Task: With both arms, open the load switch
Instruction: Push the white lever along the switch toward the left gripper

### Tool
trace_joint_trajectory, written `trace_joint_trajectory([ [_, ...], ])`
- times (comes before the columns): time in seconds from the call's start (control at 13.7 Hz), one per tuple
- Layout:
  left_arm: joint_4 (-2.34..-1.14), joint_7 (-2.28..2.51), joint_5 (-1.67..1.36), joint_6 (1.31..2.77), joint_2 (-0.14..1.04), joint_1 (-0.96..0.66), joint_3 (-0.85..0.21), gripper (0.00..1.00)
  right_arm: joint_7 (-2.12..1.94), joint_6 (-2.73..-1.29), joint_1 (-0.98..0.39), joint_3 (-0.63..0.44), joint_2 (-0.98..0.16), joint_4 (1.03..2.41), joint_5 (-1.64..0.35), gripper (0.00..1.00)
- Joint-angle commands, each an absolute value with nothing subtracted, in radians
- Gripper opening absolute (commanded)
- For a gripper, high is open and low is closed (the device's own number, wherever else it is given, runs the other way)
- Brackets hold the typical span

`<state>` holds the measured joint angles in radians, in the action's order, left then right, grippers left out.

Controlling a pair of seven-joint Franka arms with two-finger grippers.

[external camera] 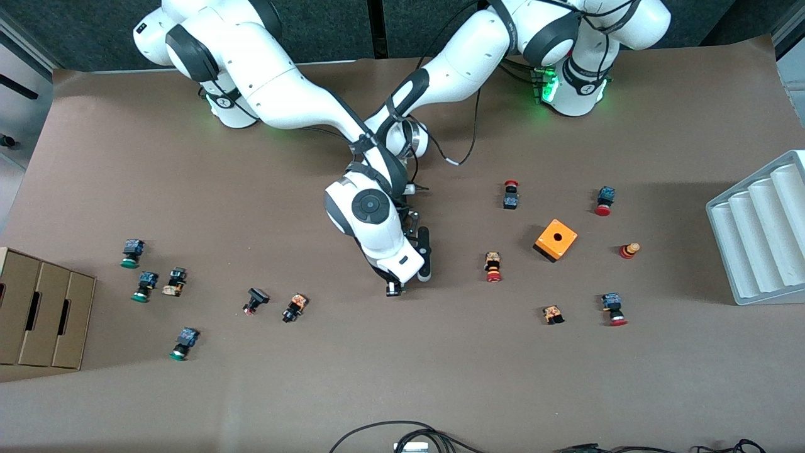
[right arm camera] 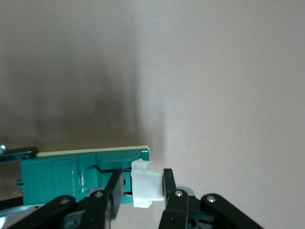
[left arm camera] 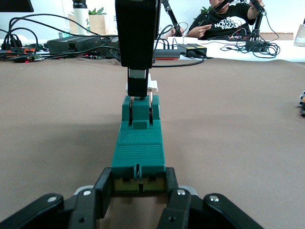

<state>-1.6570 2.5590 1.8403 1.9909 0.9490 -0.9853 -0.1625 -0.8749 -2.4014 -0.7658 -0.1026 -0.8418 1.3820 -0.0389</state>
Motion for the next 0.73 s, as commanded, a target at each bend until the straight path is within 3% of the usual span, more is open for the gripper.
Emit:
trace_joint_trajectory([
  [0.0,-1.632,2.572,1.847,1.994,0.956,-0.979,-0.150,0.38,-0.873,-2.361,-0.773,-0.101,-0.827,1.405,-0.060,0.41],
  [0.65,-1.631,2.572,1.847,1.994,0.957,-0.979,-0.150,0.38,-0.873,-2.292,-0.775,-0.101,-0.810,1.405,-0.049,0.41],
])
